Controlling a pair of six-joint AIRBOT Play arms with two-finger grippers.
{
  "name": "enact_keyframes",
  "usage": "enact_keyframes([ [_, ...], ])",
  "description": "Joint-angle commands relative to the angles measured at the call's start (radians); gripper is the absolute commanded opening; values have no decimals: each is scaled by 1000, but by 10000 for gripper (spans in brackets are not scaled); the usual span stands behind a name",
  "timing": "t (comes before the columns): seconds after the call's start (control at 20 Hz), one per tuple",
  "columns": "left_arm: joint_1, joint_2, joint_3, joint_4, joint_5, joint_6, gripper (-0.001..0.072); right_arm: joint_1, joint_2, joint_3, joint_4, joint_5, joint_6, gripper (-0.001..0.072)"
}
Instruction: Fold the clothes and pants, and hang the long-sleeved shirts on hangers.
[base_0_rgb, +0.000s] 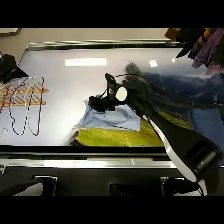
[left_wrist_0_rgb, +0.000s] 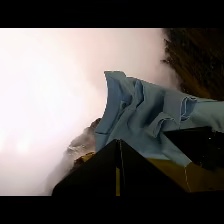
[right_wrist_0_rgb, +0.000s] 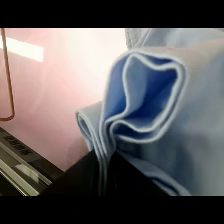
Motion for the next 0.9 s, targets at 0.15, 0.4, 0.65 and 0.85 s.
enact_keyframes([
  [0.15,1,1,-1,0,-4,0,18,12,-36,1,32,-140,0,35],
  [0.4,1,1,-1,0,-4,0,18,13,-38,3,40,-107,-2,36],
  [0.65,-14,0,-1,0,-4,0,18,13,-44,3,85,-126,-25,437],
  [0.85,-26,-5,-1,0,-4,0,18,11,-3,3,267,-157,-190,553],
])
